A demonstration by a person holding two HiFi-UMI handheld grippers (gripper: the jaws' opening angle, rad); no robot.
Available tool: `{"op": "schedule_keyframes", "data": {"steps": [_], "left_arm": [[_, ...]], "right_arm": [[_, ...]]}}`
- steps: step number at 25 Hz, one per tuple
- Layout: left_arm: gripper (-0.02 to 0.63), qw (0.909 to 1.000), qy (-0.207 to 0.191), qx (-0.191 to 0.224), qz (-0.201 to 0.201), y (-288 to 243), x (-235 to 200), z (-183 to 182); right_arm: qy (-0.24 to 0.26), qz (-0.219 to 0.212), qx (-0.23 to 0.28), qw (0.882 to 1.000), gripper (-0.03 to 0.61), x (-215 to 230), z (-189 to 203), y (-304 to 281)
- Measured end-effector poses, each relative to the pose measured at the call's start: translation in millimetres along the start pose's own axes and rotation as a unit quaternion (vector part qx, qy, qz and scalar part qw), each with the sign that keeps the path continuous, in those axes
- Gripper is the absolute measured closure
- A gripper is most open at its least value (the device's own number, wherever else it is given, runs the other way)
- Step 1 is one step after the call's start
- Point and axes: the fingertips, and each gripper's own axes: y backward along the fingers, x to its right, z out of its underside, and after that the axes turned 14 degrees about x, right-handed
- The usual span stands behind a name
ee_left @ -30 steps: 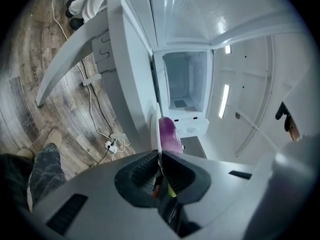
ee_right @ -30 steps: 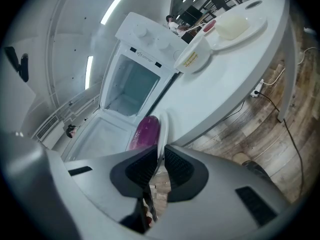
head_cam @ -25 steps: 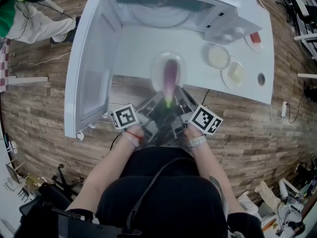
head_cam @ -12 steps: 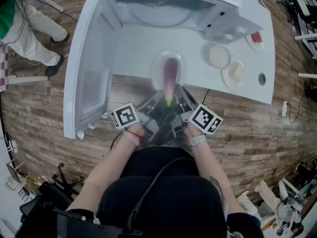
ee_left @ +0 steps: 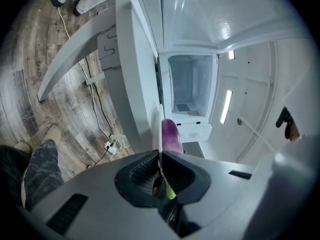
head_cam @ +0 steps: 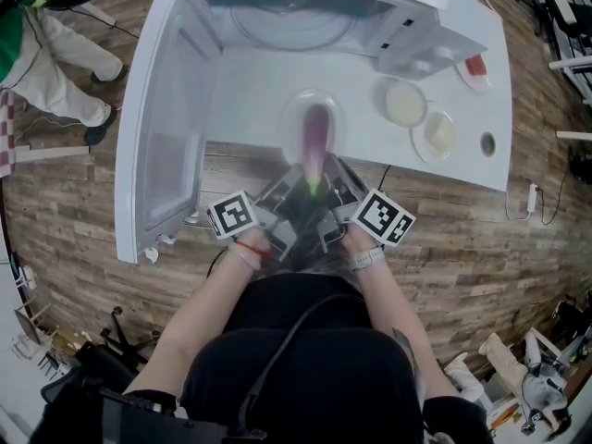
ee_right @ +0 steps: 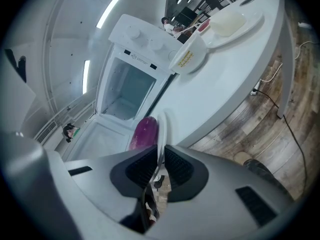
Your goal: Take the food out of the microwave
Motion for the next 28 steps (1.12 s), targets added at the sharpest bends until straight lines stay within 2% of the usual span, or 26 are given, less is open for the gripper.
{"op": "schedule_keyframes", "data": {"steps": [7, 10, 13, 17, 22, 28], "left_arm": [[0.583, 0.9989, 0.045, 0.013, 0.009, -4.8, 6.3, 1.4], [0.583, 0.9992, 0.037, 0.011, 0.008, -6.5, 5.2, 1.0], [0.583, 0.9979, 0.061, 0.016, 0.016, -9.3, 8.9, 2.4], [0.583, 0.9978, 0.062, 0.020, 0.015, -10.5, 7.9, 2.7], [0.583, 0.9950, 0.090, 0.035, 0.024, -12.2, 8.8, 0.7], [0.581, 0.9944, 0.094, 0.039, 0.028, -11.5, 9.6, 0.2]], "right_arm": [[-0.003, -0.004, 0.007, 1.000, 0.517, -1.5, -3.7, 1.3], [-0.006, -0.005, 0.010, 1.000, 0.517, -2.5, -6.1, 3.6], [-0.011, -0.004, 0.011, 1.000, 0.517, -2.9, -7.0, 6.8], [-0.014, -0.005, 0.009, 1.000, 0.517, -2.6, -6.9, 10.5], [-0.023, -0.003, 0.007, 1.000, 0.517, -0.7, -5.1, 13.7], [-0.026, -0.005, 0.001, 1.000, 0.517, -0.7, -0.8, 16.6]]}}
